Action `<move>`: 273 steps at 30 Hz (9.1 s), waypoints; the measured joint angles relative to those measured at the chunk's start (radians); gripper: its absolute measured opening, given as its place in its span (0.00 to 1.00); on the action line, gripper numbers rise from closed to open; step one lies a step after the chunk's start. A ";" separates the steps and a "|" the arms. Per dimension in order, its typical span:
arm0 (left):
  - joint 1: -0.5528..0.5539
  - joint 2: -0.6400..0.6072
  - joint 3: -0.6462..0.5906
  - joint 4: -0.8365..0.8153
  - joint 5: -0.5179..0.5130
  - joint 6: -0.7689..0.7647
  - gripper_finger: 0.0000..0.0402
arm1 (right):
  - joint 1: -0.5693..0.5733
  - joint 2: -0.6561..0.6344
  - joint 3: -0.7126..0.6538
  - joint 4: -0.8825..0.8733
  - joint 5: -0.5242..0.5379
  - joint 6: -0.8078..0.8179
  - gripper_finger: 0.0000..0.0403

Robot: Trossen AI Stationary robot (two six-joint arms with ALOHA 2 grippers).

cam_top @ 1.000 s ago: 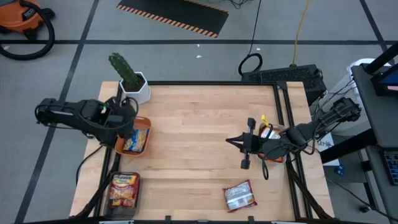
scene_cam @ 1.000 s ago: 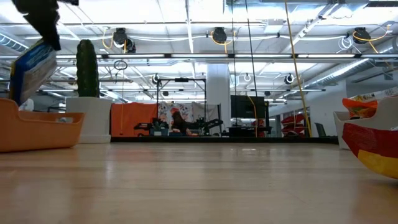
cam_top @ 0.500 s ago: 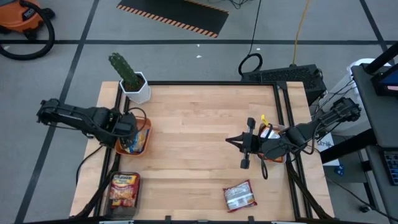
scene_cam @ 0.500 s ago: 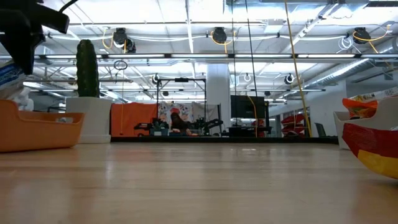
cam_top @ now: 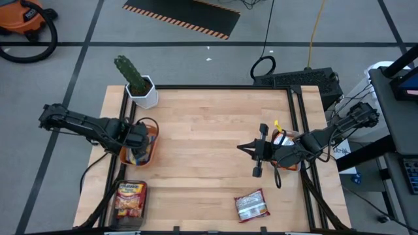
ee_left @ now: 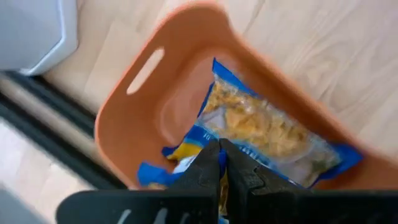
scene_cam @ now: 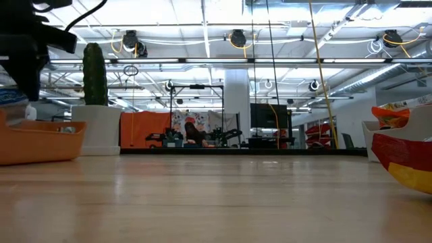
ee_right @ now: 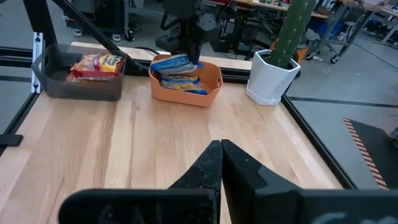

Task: Sort Maruchan noodles
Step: Put the blue noodle pack into the orange bin, then put the red noodle pack into the black bin

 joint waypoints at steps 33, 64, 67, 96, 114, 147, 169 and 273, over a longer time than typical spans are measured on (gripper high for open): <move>-0.037 0.000 0.003 0.855 -0.083 0.512 0.21 | 0.035 0.000 0.000 -0.165 -0.009 0.214 0.00; -0.231 0.010 -0.339 1.425 -0.111 0.486 0.21 | 0.073 0.498 -0.089 0.126 -0.612 0.901 0.25; -0.231 0.010 -0.339 1.474 -0.110 0.512 0.21 | 0.091 0.531 -0.089 0.142 -0.627 0.929 0.25; -0.119 0.070 -0.340 1.620 -0.105 0.685 0.21 | 0.117 0.622 -0.087 0.233 -0.601 0.834 0.26; -0.119 0.197 -0.340 1.673 -0.060 0.641 0.21 | 0.117 0.622 -0.088 0.210 -0.625 0.839 0.01; -0.138 0.197 -0.339 1.938 -0.118 0.696 0.21 | -0.055 0.235 -0.088 0.498 0.038 -0.166 0.00; -0.137 0.366 -0.206 1.986 -0.321 0.895 0.73 | -0.307 0.235 -0.088 0.651 0.029 -0.370 0.00; -0.957 0.217 0.009 1.459 -0.942 1.072 0.39 | -0.278 -0.035 -0.088 0.285 -0.233 -0.089 0.19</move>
